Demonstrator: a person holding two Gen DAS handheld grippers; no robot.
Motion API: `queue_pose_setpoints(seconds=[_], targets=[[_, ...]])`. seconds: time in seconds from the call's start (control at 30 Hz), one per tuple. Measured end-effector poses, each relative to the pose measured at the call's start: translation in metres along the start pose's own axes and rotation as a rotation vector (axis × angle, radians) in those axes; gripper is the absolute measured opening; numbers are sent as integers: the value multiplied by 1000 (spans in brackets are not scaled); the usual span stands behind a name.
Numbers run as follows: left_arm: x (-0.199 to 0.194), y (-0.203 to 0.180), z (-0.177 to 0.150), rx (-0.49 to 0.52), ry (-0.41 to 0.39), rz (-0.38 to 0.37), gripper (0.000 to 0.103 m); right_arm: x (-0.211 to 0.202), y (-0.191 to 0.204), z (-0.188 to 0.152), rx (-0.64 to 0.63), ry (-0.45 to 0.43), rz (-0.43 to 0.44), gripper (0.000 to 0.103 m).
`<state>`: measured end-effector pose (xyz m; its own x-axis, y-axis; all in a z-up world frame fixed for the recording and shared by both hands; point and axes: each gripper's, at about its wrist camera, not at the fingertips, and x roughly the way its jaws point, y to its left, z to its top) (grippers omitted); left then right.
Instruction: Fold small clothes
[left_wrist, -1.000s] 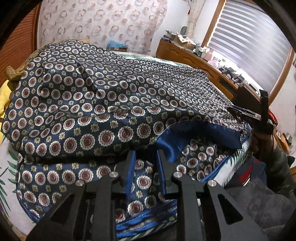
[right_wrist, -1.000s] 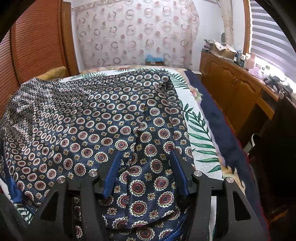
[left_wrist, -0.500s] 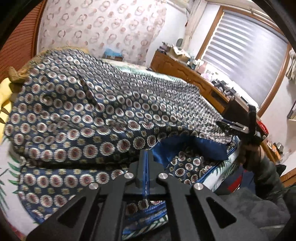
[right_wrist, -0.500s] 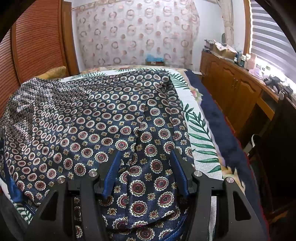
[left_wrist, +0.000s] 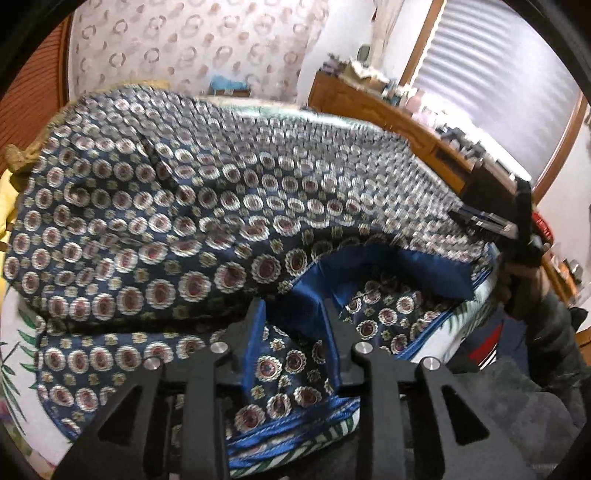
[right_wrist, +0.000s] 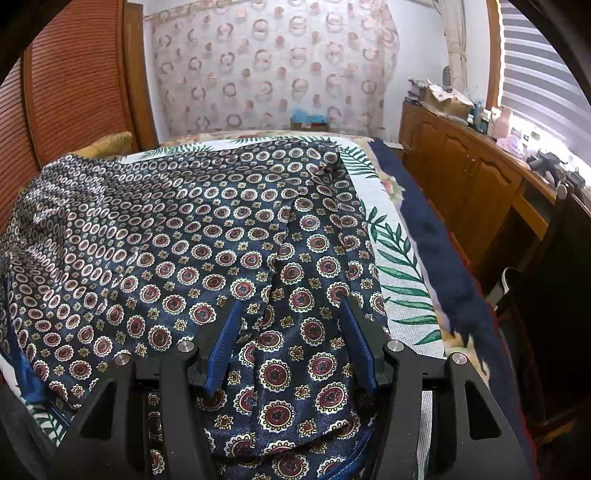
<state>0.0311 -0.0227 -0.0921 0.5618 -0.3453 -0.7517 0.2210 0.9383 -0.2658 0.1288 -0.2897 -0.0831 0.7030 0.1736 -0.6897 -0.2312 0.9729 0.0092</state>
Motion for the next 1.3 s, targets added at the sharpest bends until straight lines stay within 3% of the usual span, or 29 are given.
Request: queue_pose_setpoints(seconds=[0.27, 0.3, 0.33, 0.4, 0.57, 0.67, 0.8, 0.93, 1.3], targets=[[13, -14, 7, 74, -8, 90, 29, 1, 1, 0, -3, -1, 3, 56], [14, -16, 6, 98, -13, 102, 25, 1, 1, 0, -3, -1, 3, 56], [13, -16, 5, 113, -20, 112, 8, 1, 1, 0, -4, -1, 3, 56], [11, -10, 4, 98, -24, 78, 0, 1, 1, 0, -5, -1, 4, 56], [-20, 1, -4, 55, -58, 11, 0, 1, 2, 0, -6, -1, 4, 56], [-39, 6, -10, 23, -38, -5, 0, 1, 2, 0, -4, -2, 5, 56], [-52, 7, -15, 30, -26, 13, 11, 1, 1, 0, -5, -2, 5, 56], [-69, 10, -11, 56, -76, 92, 21, 1, 1, 0, -5, -2, 5, 56], [-87, 91, 3, -106, -176, 296, 29, 1, 1, 0, -5, -2, 5, 56]])
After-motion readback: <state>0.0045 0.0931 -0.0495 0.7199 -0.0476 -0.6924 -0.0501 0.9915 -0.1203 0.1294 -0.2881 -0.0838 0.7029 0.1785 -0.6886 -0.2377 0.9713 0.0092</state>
